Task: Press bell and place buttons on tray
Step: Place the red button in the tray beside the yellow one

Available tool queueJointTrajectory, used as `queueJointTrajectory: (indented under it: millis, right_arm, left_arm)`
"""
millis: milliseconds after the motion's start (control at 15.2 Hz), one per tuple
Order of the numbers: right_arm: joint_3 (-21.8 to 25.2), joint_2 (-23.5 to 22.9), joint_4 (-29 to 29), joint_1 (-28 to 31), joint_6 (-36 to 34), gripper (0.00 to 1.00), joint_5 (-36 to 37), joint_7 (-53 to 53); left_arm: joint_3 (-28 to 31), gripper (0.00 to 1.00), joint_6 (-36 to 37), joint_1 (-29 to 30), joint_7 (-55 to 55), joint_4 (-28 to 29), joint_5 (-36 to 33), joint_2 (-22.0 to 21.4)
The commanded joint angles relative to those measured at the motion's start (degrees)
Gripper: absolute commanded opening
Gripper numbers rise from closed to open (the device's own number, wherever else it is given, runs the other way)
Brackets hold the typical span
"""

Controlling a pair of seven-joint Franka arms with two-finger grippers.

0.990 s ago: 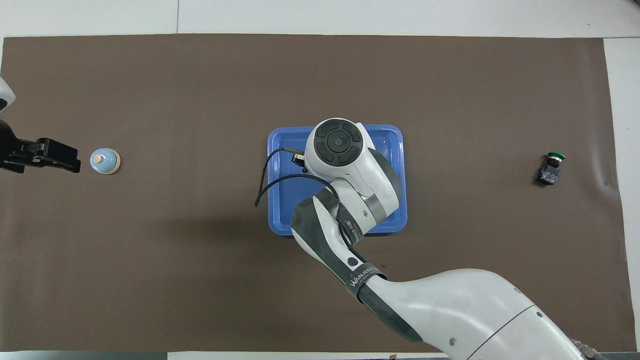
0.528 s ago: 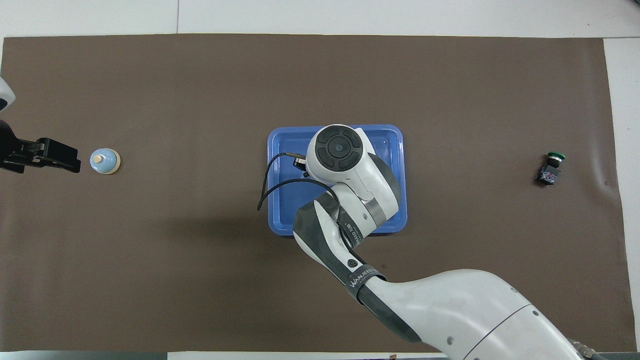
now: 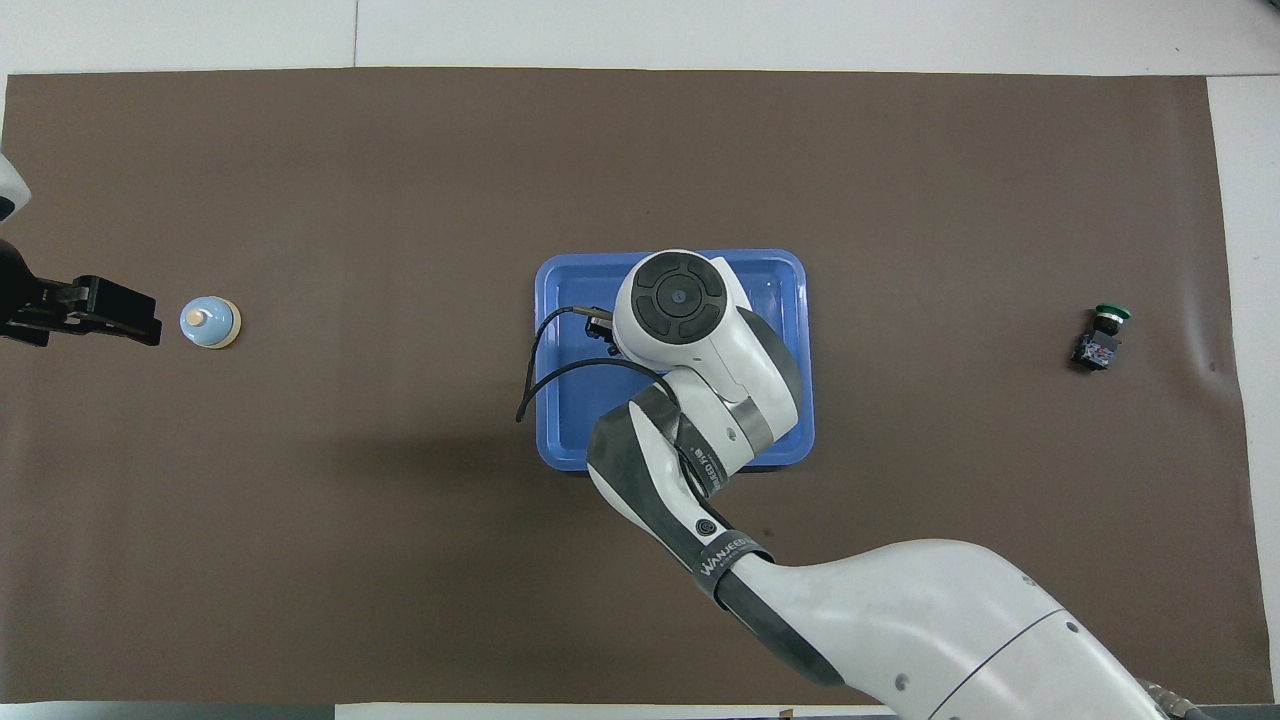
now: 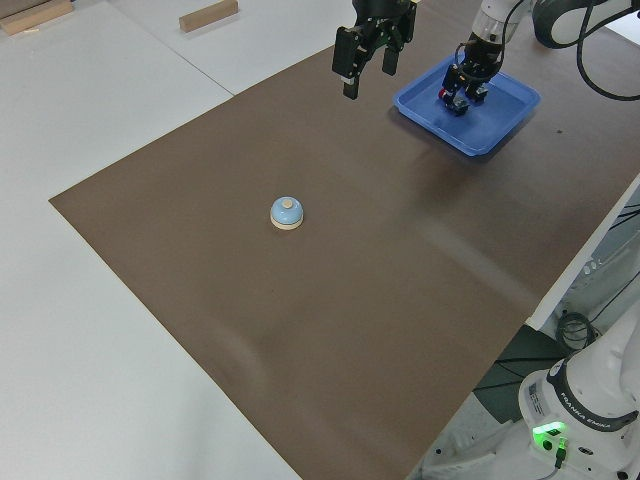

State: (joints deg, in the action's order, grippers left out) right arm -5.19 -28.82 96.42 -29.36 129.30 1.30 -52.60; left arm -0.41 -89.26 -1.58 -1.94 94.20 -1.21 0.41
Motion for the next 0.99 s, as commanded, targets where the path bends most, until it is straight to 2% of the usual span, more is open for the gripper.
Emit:
queueJointTrajectory:
  millis: [0, 198, 528, 726, 924]
  right_arm:
    - [-0.2, 2.2, -1.5, 1.6, -4.4, 1.0, 0.2, -0.7]
    - [-0.3, 5.1, -4.4, 7.5, -12.6, 1.0, 0.4, 3.2]
    - [-0.1, 11.6, -4.0, 20.4, -21.2, 1.0, 0.5, 23.8]
    - [0.1, 11.9, -3.4, 27.7, -23.3, 1.0, 4.0, 32.4]
    - [0.2, 13.9, 2.5, 35.5, -21.2, 1.0, 6.2, 39.7]
  left_arm:
    - [0.0, 1.0, -0.7, 0.4, 0.2, 1.7, 0.5, -1.6]
    - [0.0, 1.0, -0.7, 0.4, 0.2, 1.7, 0.5, -1.6]
    - [0.0, 1.0, -0.7, 0.4, 0.2, 1.7, 0.5, -1.6]
    - [-0.1, 1.0, -0.7, 0.4, 0.2, 1.7, 0.5, -1.6]
    - [0.0, 1.0, -0.7, 0.4, 0.2, 1.7, 0.5, -1.6]
